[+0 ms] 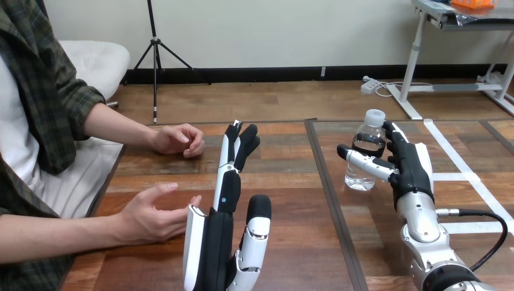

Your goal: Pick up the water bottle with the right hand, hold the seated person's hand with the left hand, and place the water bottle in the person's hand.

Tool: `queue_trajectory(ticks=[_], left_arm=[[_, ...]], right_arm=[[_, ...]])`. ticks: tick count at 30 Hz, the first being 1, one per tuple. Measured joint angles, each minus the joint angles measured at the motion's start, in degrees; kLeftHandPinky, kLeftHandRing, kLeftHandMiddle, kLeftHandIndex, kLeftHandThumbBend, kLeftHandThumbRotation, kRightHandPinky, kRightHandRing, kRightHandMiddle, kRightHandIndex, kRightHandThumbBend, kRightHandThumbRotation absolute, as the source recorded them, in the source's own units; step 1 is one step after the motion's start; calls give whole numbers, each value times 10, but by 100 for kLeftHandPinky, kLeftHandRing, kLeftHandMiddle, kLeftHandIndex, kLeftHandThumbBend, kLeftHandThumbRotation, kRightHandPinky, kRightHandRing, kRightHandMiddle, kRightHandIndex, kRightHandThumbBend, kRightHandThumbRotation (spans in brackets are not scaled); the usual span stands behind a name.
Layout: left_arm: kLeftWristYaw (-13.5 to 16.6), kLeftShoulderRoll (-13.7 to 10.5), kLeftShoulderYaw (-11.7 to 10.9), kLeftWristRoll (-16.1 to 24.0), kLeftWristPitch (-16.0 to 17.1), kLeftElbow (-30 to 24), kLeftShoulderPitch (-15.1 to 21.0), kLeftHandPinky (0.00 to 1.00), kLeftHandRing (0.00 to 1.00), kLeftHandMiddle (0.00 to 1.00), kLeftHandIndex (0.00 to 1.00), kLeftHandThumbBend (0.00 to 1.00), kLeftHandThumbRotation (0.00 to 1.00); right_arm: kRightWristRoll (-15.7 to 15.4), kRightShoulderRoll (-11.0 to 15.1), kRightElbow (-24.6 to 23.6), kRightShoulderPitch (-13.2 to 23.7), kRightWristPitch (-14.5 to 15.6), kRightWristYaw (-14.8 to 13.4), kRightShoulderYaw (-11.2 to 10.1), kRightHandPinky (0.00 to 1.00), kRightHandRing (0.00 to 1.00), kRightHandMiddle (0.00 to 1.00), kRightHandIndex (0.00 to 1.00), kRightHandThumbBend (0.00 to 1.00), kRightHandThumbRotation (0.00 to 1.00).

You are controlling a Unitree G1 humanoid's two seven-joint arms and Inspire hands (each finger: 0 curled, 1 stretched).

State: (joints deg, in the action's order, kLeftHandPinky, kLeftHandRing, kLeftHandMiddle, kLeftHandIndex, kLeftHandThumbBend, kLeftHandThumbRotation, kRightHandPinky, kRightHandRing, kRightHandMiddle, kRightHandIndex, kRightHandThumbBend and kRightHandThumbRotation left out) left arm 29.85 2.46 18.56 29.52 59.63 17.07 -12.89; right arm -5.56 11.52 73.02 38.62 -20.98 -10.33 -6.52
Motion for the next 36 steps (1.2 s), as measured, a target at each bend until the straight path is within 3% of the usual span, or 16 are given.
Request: queue_trajectory(ticks=[24, 36], left_arm=[[-15, 0, 0, -14, -2, -11, -1, 97, 91, 93, 100, 30, 100], [-13, 0, 0, -11, -4, -12, -2, 97, 91, 93, 100, 29, 100]], right_arm=[[-3, -2, 13, 5, 2, -9, 2, 97, 98, 99, 97, 76, 19], [-12, -3, 16, 10, 18, -14, 11, 95, 97, 97, 96, 77, 20]])
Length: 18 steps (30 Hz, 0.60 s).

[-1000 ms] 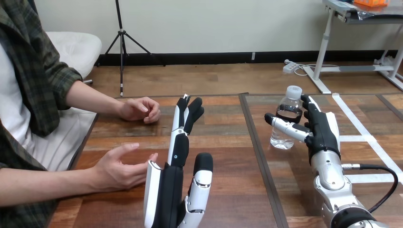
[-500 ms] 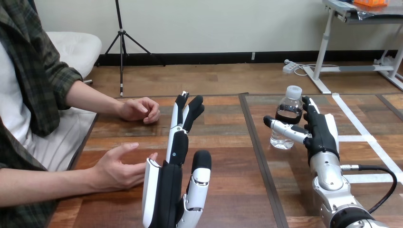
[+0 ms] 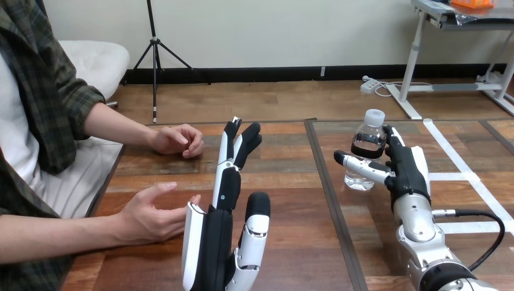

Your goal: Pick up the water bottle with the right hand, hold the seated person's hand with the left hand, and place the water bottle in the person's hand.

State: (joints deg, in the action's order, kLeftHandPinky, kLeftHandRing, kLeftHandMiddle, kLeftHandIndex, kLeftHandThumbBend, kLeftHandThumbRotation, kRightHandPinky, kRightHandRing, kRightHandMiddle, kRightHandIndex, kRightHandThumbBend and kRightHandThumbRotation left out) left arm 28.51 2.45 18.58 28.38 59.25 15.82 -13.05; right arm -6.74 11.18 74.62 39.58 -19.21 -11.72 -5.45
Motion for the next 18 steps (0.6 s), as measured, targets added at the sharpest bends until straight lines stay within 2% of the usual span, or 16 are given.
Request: queue_trajectory(ticks=[8, 18], left_arm=[[8, 0, -1, 12, -1, -1, -1, 95, 90, 93, 100, 31, 100], [9, 0, -1, 11, -3, -4, -1, 95, 91, 93, 100, 31, 100]], right_arm=[[0, -1, 0, 6, 0, 0, 0, 91, 94, 95, 94, 75, 18], [-2, -1, 0, 10, -1, -10, 3, 83, 88, 90, 89, 74, 12]])
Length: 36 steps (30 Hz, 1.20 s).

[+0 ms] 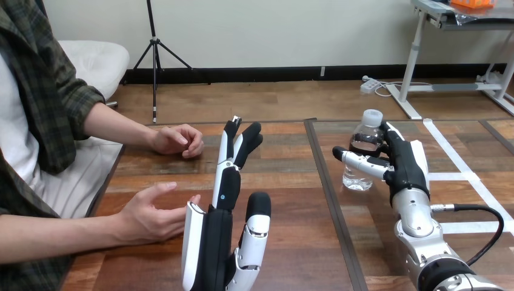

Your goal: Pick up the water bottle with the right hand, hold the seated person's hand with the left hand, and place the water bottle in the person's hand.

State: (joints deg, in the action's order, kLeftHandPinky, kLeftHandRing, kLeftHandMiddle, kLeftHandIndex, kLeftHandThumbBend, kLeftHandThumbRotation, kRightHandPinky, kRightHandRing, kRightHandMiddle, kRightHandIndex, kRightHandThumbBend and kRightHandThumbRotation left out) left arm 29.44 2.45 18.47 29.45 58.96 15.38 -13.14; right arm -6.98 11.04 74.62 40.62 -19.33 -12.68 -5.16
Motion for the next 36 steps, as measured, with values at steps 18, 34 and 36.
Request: queue_trajectory(ticks=[18, 34, 36], left_arm=[[-4, 0, 2, -11, 3, 0, 0, 99, 92, 94, 100, 27, 100], [-4, 0, 2, -15, 5, 0, -1, 99, 91, 94, 100, 27, 100], [-4, 0, 2, -15, 5, 0, -1, 99, 91, 94, 100, 26, 100]], right_arm=[[4, -1, 0, 0, -5, -6, -2, 65, 70, 73, 73, 73, 1], [18, -2, 0, 1, -10, -6, -13, 51, 56, 61, 64, 73, 0], [19, -2, 0, 1, -10, -6, -14, 50, 56, 61, 63, 74, 0]])
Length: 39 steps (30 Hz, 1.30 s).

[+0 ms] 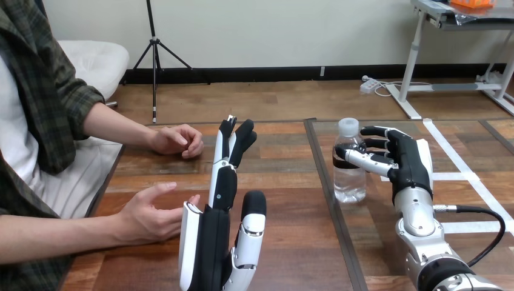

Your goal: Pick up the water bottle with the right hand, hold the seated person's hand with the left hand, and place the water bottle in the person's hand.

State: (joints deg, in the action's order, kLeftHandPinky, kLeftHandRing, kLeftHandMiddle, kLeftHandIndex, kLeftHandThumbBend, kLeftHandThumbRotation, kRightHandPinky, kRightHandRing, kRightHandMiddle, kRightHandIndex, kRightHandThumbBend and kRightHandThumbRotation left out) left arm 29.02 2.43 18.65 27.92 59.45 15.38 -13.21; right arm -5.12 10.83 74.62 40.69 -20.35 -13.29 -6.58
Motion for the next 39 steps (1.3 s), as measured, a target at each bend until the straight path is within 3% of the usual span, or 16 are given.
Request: queue_trajectory(ticks=[11, 27, 39], left_arm=[[5, 0, -1, 6, 0, 0, 0, 98, 91, 93, 100, 27, 100], [18, 0, -1, 18, 0, 0, 0, 98, 91, 94, 100, 29, 100], [18, 0, -1, 16, 0, 0, 0, 98, 92, 94, 100, 30, 100]], right_arm=[[-1, -1, 0, 0, -1, -6, 0, 51, 57, 62, 63, 73, 0], [-5, -4, 0, 0, -1, -6, 2, 61, 65, 70, 69, 73, 0], [-20, -4, 0, 0, -1, -10, 15, 63, 69, 73, 73, 74, 0]])
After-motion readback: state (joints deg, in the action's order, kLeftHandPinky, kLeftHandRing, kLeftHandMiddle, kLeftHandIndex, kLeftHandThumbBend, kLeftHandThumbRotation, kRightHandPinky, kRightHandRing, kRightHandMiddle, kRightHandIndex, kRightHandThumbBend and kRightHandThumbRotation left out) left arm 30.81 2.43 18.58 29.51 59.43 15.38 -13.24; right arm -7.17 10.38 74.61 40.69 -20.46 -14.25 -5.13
